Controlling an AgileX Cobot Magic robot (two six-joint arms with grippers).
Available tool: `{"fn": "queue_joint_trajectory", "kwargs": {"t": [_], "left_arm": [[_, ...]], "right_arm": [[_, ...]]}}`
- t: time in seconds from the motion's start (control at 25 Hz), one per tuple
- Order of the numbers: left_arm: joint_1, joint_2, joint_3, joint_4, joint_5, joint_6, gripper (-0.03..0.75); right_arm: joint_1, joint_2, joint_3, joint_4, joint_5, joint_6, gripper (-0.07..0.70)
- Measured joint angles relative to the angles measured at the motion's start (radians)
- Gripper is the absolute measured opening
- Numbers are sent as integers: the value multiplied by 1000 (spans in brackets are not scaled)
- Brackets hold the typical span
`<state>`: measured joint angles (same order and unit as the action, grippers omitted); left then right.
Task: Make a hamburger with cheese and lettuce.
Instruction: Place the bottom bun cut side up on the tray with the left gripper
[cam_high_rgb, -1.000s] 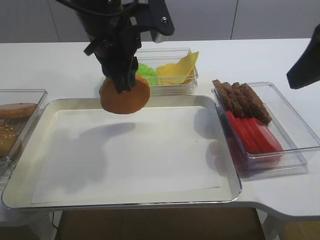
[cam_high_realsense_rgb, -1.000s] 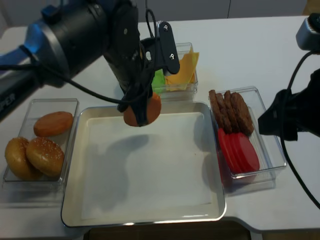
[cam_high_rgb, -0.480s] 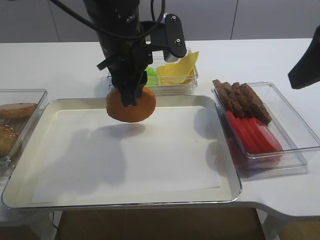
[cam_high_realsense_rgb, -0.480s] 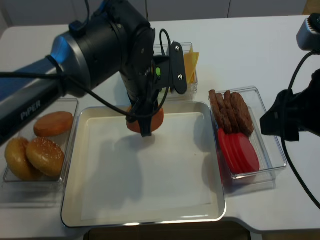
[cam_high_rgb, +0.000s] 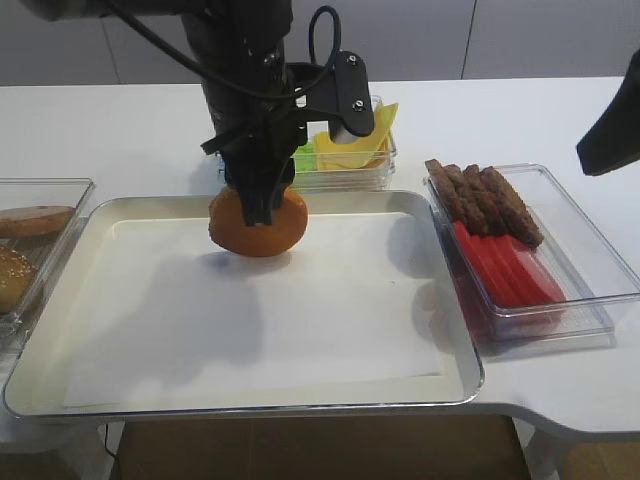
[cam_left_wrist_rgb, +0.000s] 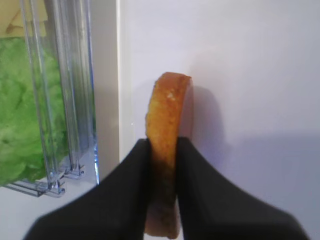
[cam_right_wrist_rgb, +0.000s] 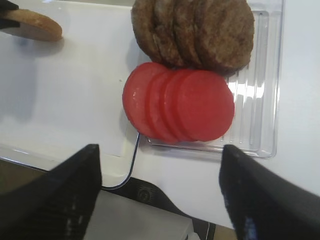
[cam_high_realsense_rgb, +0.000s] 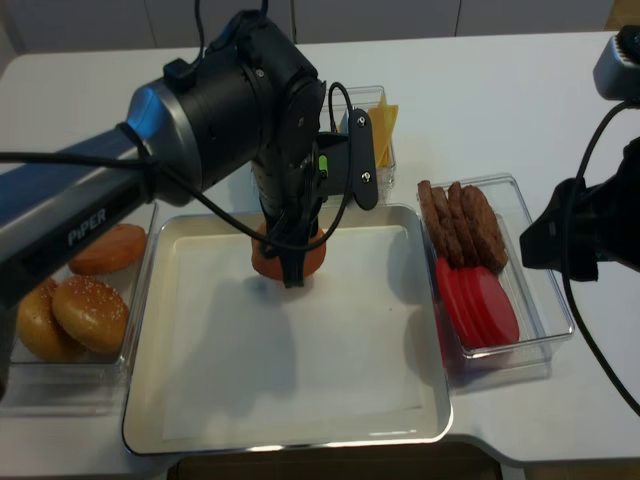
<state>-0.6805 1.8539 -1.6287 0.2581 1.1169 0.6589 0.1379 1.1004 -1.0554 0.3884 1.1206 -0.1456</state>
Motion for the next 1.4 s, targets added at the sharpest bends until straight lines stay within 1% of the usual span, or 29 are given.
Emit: {"fn": "queue_joint_trajectory", "kwargs": {"t": [0.6, 0.88, 1.4], "left_arm": [[0, 0, -3, -8, 19, 2, 108], [0, 0, -5, -38, 25, 2, 108], [0, 0, -7, -85, 52, -7, 111]], "right_arm": [[0, 0, 0, 0, -4, 0, 573], [0, 0, 0, 0, -6, 0, 573], [0, 0, 0, 0, -11, 0, 573]]}}
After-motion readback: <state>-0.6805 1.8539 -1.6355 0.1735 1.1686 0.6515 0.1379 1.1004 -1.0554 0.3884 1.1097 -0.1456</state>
